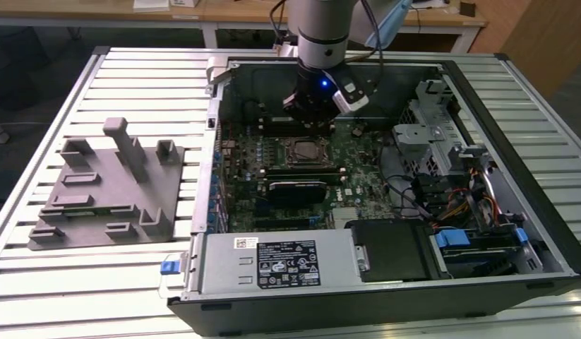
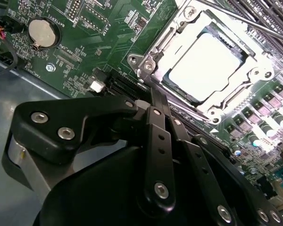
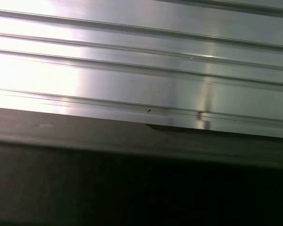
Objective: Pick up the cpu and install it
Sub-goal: 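Install the second cpu locking lever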
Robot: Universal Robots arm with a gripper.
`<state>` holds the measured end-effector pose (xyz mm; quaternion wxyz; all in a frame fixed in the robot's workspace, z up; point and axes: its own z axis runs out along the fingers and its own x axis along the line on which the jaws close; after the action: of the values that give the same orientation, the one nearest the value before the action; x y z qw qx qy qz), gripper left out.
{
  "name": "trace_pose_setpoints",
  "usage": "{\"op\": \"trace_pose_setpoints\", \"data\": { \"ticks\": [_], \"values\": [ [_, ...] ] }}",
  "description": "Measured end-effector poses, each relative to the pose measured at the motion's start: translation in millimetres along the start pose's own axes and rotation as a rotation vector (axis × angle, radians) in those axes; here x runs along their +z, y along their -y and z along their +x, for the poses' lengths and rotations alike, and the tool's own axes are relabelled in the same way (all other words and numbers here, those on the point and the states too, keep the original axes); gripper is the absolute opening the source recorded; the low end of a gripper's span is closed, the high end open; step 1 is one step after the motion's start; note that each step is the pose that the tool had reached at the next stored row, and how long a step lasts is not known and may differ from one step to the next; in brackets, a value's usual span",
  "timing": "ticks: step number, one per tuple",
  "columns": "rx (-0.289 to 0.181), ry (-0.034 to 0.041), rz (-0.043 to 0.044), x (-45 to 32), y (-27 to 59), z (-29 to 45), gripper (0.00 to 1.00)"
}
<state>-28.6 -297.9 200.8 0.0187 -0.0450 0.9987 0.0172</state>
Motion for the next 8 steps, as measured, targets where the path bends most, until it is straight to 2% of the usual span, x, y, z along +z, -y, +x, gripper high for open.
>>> {"op": "trace_pose_setpoints", "data": {
  "ticks": [6,8],
  "values": [
    [0.000,-0.0003,0.0012,0.8,0.1,-0.8,0.11],
    [0.000,-0.0005,0.0047,0.3,0.0,-0.9,0.11]
  ]
}}
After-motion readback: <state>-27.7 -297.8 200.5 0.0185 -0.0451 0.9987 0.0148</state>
